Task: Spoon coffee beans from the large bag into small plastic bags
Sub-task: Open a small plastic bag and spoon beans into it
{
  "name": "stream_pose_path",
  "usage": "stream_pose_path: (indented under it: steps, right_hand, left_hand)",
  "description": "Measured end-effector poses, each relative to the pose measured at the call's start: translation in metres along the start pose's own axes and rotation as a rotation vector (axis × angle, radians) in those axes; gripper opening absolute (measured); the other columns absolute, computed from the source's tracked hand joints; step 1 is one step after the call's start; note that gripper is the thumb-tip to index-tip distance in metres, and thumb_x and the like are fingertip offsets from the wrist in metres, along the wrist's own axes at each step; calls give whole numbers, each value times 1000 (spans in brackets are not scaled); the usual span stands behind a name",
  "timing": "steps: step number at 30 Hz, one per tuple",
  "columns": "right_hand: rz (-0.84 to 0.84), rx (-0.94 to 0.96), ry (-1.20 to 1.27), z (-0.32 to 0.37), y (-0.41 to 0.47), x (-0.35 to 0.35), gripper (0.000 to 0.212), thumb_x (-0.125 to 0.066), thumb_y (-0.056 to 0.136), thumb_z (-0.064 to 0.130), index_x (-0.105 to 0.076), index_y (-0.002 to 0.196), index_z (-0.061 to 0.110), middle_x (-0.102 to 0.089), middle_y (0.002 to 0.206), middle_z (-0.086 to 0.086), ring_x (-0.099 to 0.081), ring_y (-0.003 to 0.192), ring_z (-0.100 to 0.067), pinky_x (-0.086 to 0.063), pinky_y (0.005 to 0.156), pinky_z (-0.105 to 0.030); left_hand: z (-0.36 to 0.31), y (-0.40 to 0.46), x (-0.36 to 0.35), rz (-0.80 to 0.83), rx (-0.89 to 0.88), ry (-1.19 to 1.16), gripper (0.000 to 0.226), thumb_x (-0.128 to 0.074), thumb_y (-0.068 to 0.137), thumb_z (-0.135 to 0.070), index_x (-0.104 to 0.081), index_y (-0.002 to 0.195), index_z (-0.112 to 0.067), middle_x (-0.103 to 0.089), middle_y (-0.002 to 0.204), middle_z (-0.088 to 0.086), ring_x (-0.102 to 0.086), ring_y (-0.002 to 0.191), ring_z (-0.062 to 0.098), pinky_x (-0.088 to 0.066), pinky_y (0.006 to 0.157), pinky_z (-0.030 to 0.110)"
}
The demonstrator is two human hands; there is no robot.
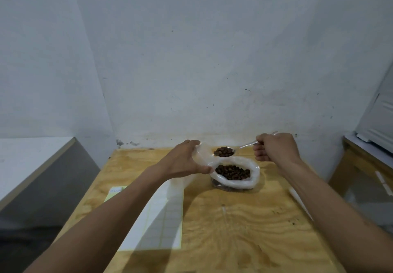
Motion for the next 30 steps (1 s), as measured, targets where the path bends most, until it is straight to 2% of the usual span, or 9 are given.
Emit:
stream_pose_path:
  steps: [3, 8, 12, 15, 18, 21, 23, 26, 30]
  right_hand:
    - [27, 130, -92, 19, -14, -22, 28, -64, 93, 16, -73, 74, -2, -74, 63, -12, -68, 49, -21, -59, 57, -33]
    - [92, 337, -148, 40, -35, -53, 31, -62, 99, 25, -74, 76, 8, -76, 70, -5, -71, 54, -15, -58, 57, -24]
    - [79, 434, -148, 49, -44, -56, 29, -61, 100, 30, -73, 80, 13, -76, 72, 2, -71, 57, -12, -55, 58, -17]
    - [34, 446, -144, 52, -41, -45, 29, -61, 100, 31, -73, 81, 13, -75, 72, 2, -71, 57, -12, -57, 62, -22]
    - [-47, 418, -193, 51, -33, -22, 32, -60, 99, 31, -74, 80, 10, -75, 68, -1, -70, 54, -13, -58, 63, -26]
    - [-105, 425, -330, 46, -26, 1, 32, -59, 98, 27, -74, 76, 9, -74, 66, -2, -70, 53, -17, -61, 62, -35]
    - [-127, 455, -471, 40, -22, 10, 38, -56, 97, 28, -72, 68, 7, -71, 60, -5, -69, 53, -24, -61, 63, -43]
    - [-153, 479, -670, 26, -21, 14, 44, -53, 97, 31, -67, 64, 5, -68, 57, -10, -64, 54, -28, -58, 60, -44]
    - [-152, 441, -674, 1, -21, 9, 42, -55, 97, 26, -66, 66, 0, -66, 57, -14, -62, 53, -31, -55, 56, -43]
  left_hand:
    - [6, -2, 4, -10, 25, -17, 102, -83, 72, -57, -36, 153, -15, -45, 152, 3, -46, 135, 19, -41, 107, 33]
    - [24, -5, 18, -59, 78, -19, 98, -82, 75, -53, -38, 152, -13, -45, 153, 5, -45, 136, 21, -40, 103, 31]
    - [42, -7, 23, -86, 133, -13, 94, -81, 68, -60, -48, 143, -15, -54, 141, 3, -54, 120, 21, -44, 87, 30]
    - [47, -7, 26, -108, 141, -10, 90, -78, 63, -67, -55, 133, -15, -61, 128, 2, -56, 103, 17, -42, 75, 29]
    - [44, -5, 29, -118, 135, -16, 86, -79, 66, -63, -55, 133, -15, -60, 126, 1, -57, 105, 19, -46, 78, 30]
    - [40, 1, 27, -112, 126, -49, 81, -80, 65, -64, -59, 126, -15, -63, 118, 3, -59, 95, 18, -41, 67, 25]
    - [35, 4, 23, -100, 117, -46, 82, -82, 68, -60, -56, 132, -16, -61, 125, 3, -58, 102, 19, -42, 72, 26]
    - [21, 4, 11, -53, 73, 17, 97, -83, 72, -54, -41, 149, -14, -52, 142, 4, -52, 124, 21, -45, 97, 33]
    - [-1, 6, -11, 20, -12, 132, 103, -81, 72, -60, -35, 152, -13, -48, 145, 5, -49, 129, 23, -42, 104, 36]
Point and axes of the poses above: each hand's wrist, its own y-axis towards the middle knuckle, its own x-axis out of the back of the hand, z = x × y, the point moved 10 cm from there along y, towards the middle knuckle
